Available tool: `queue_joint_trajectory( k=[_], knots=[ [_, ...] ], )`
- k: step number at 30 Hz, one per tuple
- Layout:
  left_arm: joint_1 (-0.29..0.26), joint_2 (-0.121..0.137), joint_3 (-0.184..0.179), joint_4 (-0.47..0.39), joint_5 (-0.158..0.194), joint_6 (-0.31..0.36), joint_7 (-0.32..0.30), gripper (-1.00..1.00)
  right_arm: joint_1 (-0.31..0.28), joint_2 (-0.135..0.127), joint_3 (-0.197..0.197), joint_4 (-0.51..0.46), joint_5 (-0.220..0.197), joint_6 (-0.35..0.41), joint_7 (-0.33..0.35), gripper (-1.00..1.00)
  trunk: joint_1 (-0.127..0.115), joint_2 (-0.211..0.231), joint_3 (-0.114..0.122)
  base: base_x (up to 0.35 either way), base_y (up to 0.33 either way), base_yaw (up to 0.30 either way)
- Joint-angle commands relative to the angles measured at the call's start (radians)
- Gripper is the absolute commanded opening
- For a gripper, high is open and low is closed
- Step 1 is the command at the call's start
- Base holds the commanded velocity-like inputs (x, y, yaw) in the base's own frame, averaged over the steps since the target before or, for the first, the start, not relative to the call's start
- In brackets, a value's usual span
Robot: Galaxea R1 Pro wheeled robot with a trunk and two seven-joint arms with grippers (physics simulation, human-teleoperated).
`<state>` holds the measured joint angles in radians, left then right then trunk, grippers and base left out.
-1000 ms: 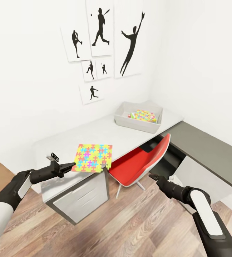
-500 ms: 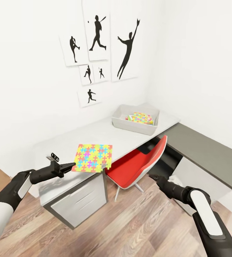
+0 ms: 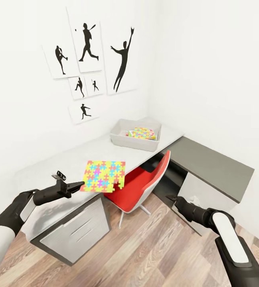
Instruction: Put all the toys in the child's room - the three board games (two on the bed and one on the table), the two jigsaw puzzles on the table, and the tennis ball on the table - inside the toy box on the table in the child's room.
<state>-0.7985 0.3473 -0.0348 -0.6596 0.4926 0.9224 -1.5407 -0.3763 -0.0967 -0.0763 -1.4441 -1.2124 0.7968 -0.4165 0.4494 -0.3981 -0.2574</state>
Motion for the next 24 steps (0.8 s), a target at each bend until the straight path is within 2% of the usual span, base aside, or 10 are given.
queue_joint_trajectory(
  k=[1,4,13,24],
  knots=[
    [-0.001,0.001,-0.004,0.000,0.003,0.010,-0.004,-1.00,-0.001,0.000,0.000,-0.001,-0.010,0.002,-0.010,1.00,0.001,-0.002,0.000,0.000,-0.020,-0.190],
    [-0.001,0.002,-0.004,0.000,0.003,0.010,-0.004,-1.00,-0.001,0.000,0.001,-0.001,-0.010,0.002,-0.010,1.00,0.001,-0.002,0.004,0.000,-0.060,-0.184],
    [-0.001,0.002,-0.003,0.000,0.003,0.010,-0.004,-1.00,-0.001,0.000,0.001,-0.002,-0.010,0.002,-0.010,1.00,0.001,-0.002,0.017,0.000,-0.220,-0.169],
    [0.000,0.002,-0.002,0.000,0.003,-0.013,-0.005,-1.00,-0.001,0.000,0.001,-0.002,-0.010,0.002,-0.010,1.00,0.001,-0.002,0.033,0.000,-0.021,-0.130]
  ],
)
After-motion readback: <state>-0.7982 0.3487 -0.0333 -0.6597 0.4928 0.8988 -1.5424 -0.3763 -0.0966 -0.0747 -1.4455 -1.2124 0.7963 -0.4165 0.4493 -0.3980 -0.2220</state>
